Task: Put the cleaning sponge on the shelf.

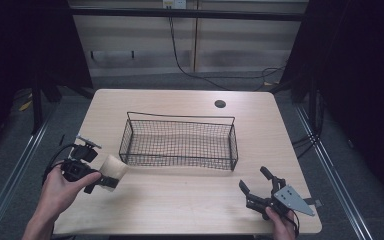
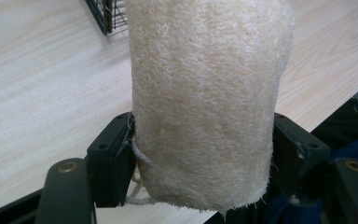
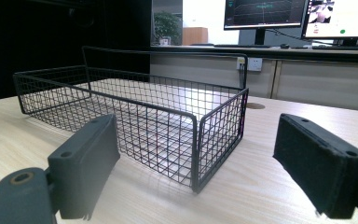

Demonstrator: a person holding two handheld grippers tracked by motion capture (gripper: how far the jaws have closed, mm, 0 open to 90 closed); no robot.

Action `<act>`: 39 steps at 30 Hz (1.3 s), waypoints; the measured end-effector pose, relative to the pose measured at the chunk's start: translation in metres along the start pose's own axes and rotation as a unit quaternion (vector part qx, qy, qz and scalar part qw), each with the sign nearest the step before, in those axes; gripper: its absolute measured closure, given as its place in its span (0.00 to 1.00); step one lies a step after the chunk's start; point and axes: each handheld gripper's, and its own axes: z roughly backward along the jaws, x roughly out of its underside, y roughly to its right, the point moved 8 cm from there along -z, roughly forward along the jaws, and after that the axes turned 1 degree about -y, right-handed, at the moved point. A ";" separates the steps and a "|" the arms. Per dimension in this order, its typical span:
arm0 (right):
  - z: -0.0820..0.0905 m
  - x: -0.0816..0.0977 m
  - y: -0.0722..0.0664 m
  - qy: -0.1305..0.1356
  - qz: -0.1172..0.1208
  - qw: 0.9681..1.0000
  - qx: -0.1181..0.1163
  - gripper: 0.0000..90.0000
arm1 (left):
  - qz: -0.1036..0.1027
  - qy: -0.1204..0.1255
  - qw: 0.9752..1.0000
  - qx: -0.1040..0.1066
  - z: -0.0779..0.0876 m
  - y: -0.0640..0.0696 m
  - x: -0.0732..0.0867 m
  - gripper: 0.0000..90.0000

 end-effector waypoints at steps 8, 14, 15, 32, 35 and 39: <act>0.000 0.000 0.000 0.000 0.000 1.000 -0.001 0.15 | -0.008 0.007 1.000 0.005 0.010 0.005 -0.010 0.34; 0.000 0.000 0.000 0.000 0.000 1.000 0.000 0.15 | -0.011 0.015 1.000 0.006 0.017 0.010 -0.021 0.34; 0.000 0.000 0.000 0.000 0.000 1.000 -0.001 0.15 | -0.012 0.012 1.000 0.005 0.018 0.010 -0.022 0.34; 0.000 0.000 0.000 -0.001 -0.001 1.000 -0.002 0.15 | -0.010 0.019 1.000 0.010 0.029 0.022 -0.063 0.34; 0.000 0.000 0.000 -0.001 -0.001 1.000 -0.002 0.15 | -0.015 0.016 1.000 0.010 0.029 0.023 -0.068 0.34; 0.000 0.000 0.000 -0.001 -0.001 1.000 -0.002 0.15 | -0.008 0.014 1.000 0.006 0.029 0.025 -0.077 0.34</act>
